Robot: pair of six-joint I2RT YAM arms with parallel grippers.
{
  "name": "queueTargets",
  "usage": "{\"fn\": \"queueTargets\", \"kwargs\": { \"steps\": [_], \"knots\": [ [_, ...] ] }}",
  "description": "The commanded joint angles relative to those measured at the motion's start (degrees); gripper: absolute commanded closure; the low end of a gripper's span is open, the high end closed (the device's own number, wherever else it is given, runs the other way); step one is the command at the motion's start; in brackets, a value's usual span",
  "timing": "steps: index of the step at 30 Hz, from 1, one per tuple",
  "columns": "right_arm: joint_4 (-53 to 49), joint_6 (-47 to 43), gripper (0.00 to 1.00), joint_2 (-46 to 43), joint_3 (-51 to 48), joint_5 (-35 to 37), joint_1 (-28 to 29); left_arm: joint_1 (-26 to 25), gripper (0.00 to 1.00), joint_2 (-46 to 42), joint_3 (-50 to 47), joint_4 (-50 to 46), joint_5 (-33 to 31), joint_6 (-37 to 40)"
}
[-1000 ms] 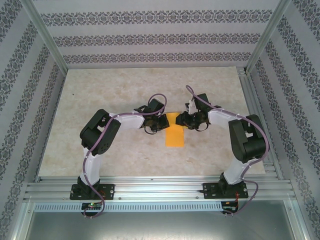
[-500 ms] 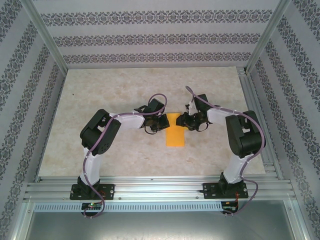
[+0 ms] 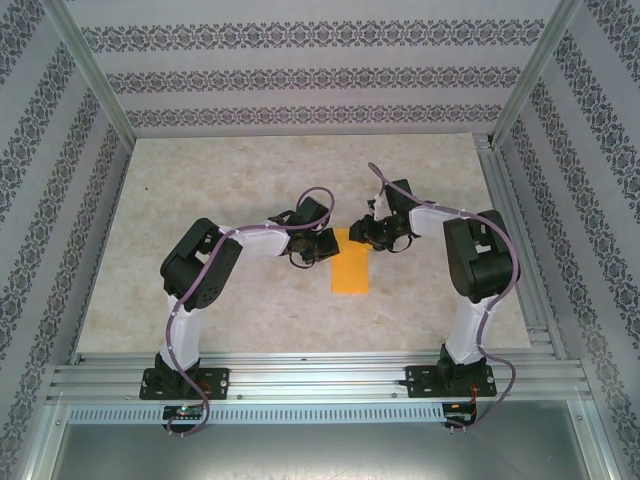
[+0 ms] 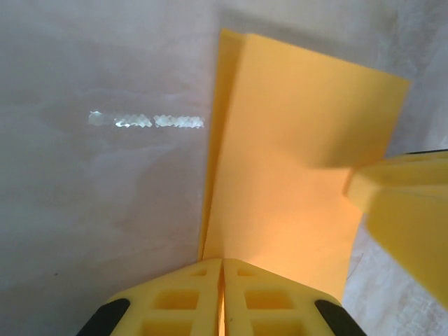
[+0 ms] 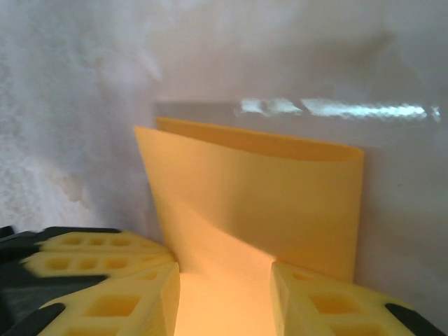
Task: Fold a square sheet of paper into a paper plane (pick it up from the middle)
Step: Fold the square sheet of paper in half at the center of the table.
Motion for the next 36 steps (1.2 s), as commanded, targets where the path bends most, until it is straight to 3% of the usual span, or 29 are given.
{"fn": "queueTargets", "kwargs": {
  "steps": [1, 13, 29, 36],
  "knots": [
    [0.00, -1.72, 0.61, 2.14, 0.37, 1.71, -0.57, -0.83, 0.88, 2.70, -0.34, -4.64, -1.08, 1.29],
    [-1.32, -0.74, 0.61, -3.48, 4.72, -1.48, -1.25, -0.83, 0.88, 2.48, -0.31, -4.91, -1.21, 1.50],
    [-1.00, -1.06, 0.62, 7.20, 7.01, 0.96, -1.71, -0.83, 0.88, 2.55, -0.22, -5.06, -1.08, 1.50],
    [-3.33, -1.67, 0.61, 1.13, 9.20, -0.39, -1.97, -0.83, 0.88, 2.24, -0.32, -5.47, -1.40, 1.74]
  ]
}}
